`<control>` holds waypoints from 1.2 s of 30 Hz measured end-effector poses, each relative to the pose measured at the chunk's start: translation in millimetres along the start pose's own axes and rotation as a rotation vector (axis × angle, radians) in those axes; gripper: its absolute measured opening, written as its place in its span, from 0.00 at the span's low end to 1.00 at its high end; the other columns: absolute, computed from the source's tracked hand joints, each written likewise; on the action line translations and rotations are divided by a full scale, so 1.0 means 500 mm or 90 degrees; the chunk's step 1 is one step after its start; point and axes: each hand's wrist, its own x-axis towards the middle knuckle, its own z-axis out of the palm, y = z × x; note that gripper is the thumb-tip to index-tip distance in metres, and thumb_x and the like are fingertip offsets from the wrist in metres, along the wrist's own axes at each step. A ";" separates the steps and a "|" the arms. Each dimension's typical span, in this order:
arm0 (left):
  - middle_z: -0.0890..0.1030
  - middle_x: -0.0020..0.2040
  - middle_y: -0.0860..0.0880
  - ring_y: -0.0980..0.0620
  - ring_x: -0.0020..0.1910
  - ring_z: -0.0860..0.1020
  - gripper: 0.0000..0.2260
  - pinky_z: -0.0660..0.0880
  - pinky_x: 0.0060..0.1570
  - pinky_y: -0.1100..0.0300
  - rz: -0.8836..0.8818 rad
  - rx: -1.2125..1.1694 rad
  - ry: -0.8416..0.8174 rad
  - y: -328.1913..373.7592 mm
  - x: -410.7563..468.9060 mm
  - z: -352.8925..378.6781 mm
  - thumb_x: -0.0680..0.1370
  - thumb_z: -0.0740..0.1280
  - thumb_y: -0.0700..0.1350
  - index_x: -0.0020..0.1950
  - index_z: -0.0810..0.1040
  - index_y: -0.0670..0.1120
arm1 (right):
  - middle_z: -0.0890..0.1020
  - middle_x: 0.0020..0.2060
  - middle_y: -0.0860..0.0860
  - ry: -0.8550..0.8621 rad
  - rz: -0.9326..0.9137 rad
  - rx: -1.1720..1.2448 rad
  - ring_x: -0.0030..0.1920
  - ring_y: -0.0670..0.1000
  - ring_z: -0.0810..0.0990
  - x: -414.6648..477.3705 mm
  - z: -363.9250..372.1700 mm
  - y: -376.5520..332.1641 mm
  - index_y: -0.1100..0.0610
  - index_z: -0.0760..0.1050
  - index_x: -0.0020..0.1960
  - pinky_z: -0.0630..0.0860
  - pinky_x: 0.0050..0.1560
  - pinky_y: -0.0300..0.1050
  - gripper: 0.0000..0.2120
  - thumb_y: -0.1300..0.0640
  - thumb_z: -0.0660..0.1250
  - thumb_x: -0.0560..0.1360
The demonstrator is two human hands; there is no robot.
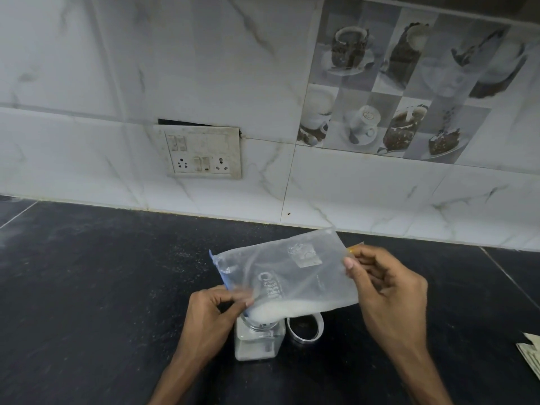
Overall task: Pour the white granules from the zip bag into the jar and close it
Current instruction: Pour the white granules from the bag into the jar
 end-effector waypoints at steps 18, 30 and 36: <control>0.88 0.41 0.62 0.65 0.43 0.85 0.18 0.78 0.43 0.74 -0.004 -0.010 -0.005 0.002 0.004 0.005 0.71 0.78 0.37 0.40 0.87 0.63 | 0.85 0.44 0.40 0.028 -0.009 0.028 0.41 0.43 0.85 0.000 0.006 -0.014 0.43 0.80 0.48 0.80 0.43 0.30 0.16 0.65 0.74 0.73; 0.88 0.42 0.61 0.63 0.44 0.86 0.16 0.78 0.44 0.73 -0.005 -0.005 -0.004 -0.005 0.003 0.003 0.71 0.77 0.37 0.41 0.88 0.60 | 0.85 0.42 0.39 0.032 -0.013 0.044 0.40 0.43 0.85 -0.003 0.006 -0.010 0.42 0.80 0.48 0.80 0.42 0.31 0.17 0.65 0.73 0.73; 0.87 0.41 0.62 0.65 0.42 0.85 0.20 0.78 0.43 0.75 -0.004 -0.002 -0.003 -0.002 0.003 0.005 0.71 0.77 0.35 0.39 0.87 0.63 | 0.85 0.43 0.39 0.030 -0.010 0.043 0.41 0.43 0.85 -0.004 0.004 -0.008 0.42 0.80 0.48 0.80 0.43 0.31 0.16 0.64 0.73 0.73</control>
